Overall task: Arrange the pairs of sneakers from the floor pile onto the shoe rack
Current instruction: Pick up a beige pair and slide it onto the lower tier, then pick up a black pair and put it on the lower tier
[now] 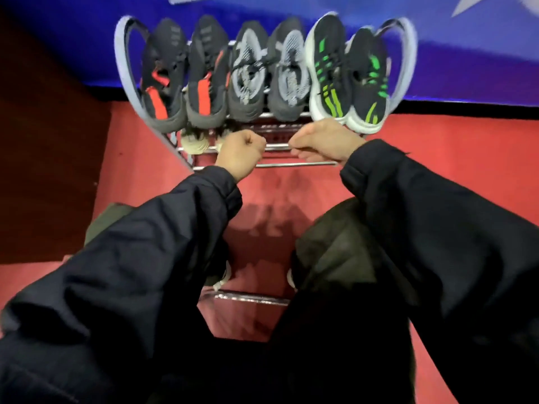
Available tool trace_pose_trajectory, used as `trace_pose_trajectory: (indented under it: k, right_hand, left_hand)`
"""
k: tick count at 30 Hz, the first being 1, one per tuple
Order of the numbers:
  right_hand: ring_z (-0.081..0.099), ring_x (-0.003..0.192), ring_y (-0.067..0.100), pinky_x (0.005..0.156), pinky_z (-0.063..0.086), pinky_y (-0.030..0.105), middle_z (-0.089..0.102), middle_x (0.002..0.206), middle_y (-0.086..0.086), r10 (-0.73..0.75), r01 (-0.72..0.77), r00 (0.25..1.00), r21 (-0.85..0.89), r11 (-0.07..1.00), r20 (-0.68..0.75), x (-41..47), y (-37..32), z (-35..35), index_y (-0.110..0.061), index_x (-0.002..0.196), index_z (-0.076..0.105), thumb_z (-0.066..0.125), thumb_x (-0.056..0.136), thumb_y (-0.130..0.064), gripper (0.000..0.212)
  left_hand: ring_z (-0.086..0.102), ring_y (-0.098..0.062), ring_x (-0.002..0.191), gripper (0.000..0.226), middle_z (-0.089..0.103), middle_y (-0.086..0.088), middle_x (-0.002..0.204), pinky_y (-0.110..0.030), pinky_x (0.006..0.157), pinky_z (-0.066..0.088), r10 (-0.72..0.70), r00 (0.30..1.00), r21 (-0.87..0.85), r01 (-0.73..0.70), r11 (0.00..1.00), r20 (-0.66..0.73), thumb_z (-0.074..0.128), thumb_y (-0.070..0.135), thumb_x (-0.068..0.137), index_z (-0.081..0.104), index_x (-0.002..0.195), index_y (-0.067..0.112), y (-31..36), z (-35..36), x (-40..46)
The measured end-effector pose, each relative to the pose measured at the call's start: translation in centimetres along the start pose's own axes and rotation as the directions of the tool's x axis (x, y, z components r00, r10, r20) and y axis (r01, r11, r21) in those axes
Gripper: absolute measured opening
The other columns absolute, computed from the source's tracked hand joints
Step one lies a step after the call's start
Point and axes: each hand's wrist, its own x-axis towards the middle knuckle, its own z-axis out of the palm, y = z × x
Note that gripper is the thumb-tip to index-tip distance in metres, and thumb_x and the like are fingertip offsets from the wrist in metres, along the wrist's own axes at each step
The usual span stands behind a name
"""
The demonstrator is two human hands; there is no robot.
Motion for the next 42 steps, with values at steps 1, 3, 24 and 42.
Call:
trace_pose_trajectory:
  k: [1,3,24,42]
  right_hand:
    - [0.064,0.062,0.002,0.06,0.054,0.016,0.075,0.083,0.001,0.002,0.0,0.999,0.047,0.999,-0.042,-1.2,0.8,-1.7,-0.019,0.081,0.073,0.07,0.091,-0.021,0.01]
    - [0.063,0.059,0.002,0.057,0.054,0.015,0.075,0.084,0.001,0.023,-0.01,0.993,0.12,0.993,-0.112,-3.4,3.2,-4.7,-0.019,0.081,0.071,0.071,0.091,-0.022,0.011]
    - [0.046,0.046,0.015,0.043,0.033,0.019,0.053,0.068,0.01,0.739,-0.087,0.574,0.87,0.485,-0.354,-14.8,38.1,-3.7,-0.009,0.082,0.059,0.05,0.093,-0.002,0.016]
    - [0.064,0.073,0.025,0.055,0.056,0.03,0.064,0.102,0.015,0.921,0.261,0.364,0.964,0.045,-0.142,-5.4,46.0,-5.7,-0.012,0.116,0.05,0.066,0.094,-0.014,0.028]
  left_hand:
    - [0.062,-0.02,0.074,0.02,0.067,-0.006,0.077,-0.031,0.07,0.048,0.021,0.999,0.035,-0.022,0.999,0.025,0.055,0.039,0.074,0.06,0.069,0.021,1.3,1.2,0.0]
    - [0.07,-0.024,0.079,0.024,0.074,-0.009,0.082,-0.034,0.071,0.052,0.067,0.994,0.093,-0.075,0.993,0.084,0.054,0.043,0.072,0.063,0.068,0.021,3.9,4.2,0.0]
    - [0.052,-0.022,0.074,0.019,0.058,-0.003,0.075,-0.034,0.072,0.042,-0.042,0.638,0.376,-0.398,0.837,0.769,0.06,0.018,0.099,0.06,0.081,0.023,6.0,31.9,1.6]
    - [0.066,-0.017,0.088,0.018,0.07,-0.016,0.102,-0.035,0.079,0.052,-0.255,0.572,0.392,-0.128,0.911,0.78,0.06,0.022,0.1,0.067,0.111,0.009,-1.0,33.6,1.2]
